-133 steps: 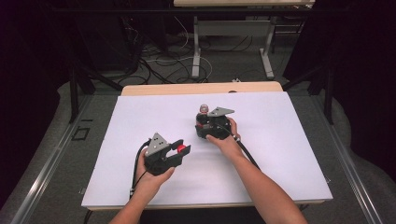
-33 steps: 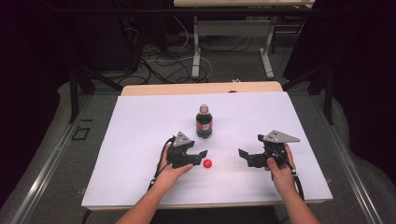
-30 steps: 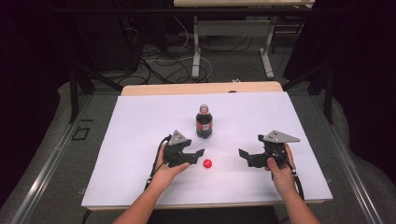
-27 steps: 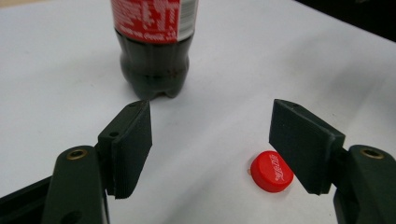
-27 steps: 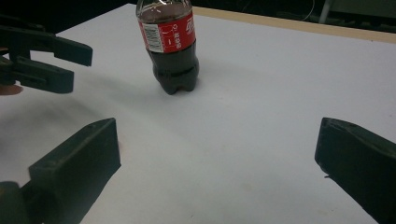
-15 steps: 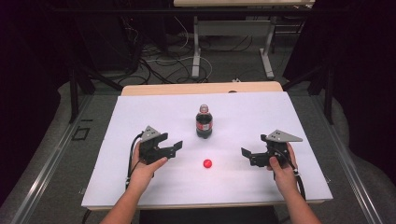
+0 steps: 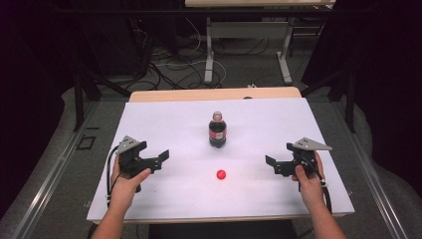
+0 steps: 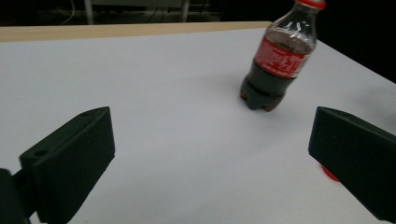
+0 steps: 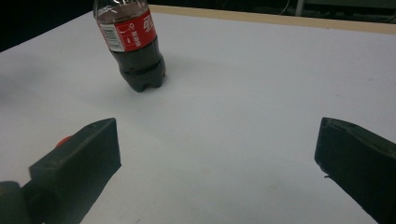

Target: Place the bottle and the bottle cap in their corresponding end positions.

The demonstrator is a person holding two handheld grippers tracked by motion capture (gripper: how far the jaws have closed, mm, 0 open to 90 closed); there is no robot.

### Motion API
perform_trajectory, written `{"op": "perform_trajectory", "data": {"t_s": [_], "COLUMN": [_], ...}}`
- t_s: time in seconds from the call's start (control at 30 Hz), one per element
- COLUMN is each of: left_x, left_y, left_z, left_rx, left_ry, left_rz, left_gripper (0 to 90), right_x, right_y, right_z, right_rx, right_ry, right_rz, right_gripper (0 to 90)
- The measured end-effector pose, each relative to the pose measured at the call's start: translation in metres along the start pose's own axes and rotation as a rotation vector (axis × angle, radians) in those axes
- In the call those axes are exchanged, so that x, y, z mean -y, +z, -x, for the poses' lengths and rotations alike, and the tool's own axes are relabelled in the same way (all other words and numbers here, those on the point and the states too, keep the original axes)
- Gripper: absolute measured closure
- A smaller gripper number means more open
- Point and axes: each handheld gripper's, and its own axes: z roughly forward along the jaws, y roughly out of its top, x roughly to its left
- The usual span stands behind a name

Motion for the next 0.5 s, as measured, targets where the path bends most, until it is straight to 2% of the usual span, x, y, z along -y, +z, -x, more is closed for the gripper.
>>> {"op": "perform_trajectory", "data": {"t_s": [0.1, 0.2, 0.4, 0.47, 0.5], "left_x": [0.006, 0.012, 0.023, 0.027, 0.029], "left_y": [-0.004, -0.004, -0.002, -0.002, -0.002], "left_z": [-0.008, -0.014, -0.025, -0.03, -0.032], "left_rx": [-0.008, -0.037, -0.058, -0.084, -0.088], "left_ry": [-0.024, -0.025, -0.027, -0.022, -0.033], "left_rz": [0.009, 0.006, -0.009, -0.005, -0.005], "left_gripper": [0.7, 0.7, 0.7, 0.7, 0.7], "right_x": [0.002, 0.004, 0.014, 0.018, 0.019], "right_y": [0.0, 0.001, 0.007, 0.009, 0.009], "right_z": [0.004, 0.008, 0.019, 0.023, 0.025], "right_rx": [0.018, 0.026, 0.051, 0.073, 0.082], "right_ry": [0.002, 0.01, 0.027, 0.029, 0.036], "right_rz": [0.003, -0.006, -0.036, -0.048, -0.054], "right_gripper": [0.0, 0.0, 0.3, 0.5, 1.0]}}
